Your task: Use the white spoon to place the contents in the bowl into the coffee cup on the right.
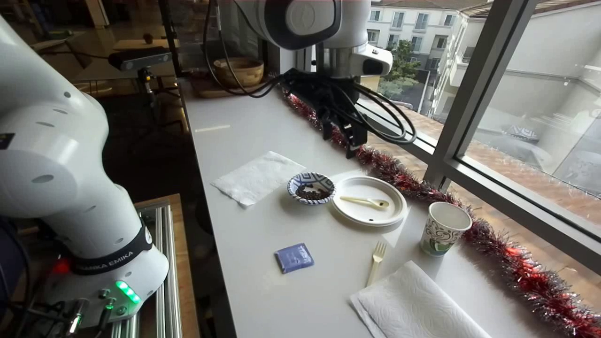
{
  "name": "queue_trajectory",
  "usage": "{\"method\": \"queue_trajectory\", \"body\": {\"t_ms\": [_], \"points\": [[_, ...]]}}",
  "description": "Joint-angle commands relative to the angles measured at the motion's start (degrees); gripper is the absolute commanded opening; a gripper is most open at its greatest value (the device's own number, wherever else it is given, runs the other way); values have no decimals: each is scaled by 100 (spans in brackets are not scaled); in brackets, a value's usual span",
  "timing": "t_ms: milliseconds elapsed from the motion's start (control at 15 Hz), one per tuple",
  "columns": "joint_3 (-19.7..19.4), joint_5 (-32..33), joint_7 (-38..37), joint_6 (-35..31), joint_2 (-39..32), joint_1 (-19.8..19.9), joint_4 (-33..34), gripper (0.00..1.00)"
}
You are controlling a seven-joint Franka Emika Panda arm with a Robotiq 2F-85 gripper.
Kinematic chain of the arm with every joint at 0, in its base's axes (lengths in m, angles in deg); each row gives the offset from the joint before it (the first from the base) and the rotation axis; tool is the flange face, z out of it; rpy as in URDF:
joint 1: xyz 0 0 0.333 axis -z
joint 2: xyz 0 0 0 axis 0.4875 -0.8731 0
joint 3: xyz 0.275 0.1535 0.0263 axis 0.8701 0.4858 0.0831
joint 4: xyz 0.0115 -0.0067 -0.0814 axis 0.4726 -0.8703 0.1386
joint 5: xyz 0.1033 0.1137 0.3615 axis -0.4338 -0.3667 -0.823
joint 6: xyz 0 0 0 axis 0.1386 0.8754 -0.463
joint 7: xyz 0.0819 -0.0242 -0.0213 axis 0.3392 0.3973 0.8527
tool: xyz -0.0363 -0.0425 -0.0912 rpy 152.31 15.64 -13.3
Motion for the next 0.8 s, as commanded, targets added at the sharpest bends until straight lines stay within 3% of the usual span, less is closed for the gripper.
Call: {"method": "queue_trajectory", "body": {"t_ms": [0, 133, 333, 533, 733], "points": [[15, -6, 2, 12, 1, 14, 7, 100], [15, -6, 2, 12, 1, 14, 7, 100], [260, 53, -871, -483, -155, 35, -177, 100], [578, -41, -2114, -1512, -499, 13, -415, 100], [827, 281, -3214, -2737, -1112, 174, -469, 100]]}}
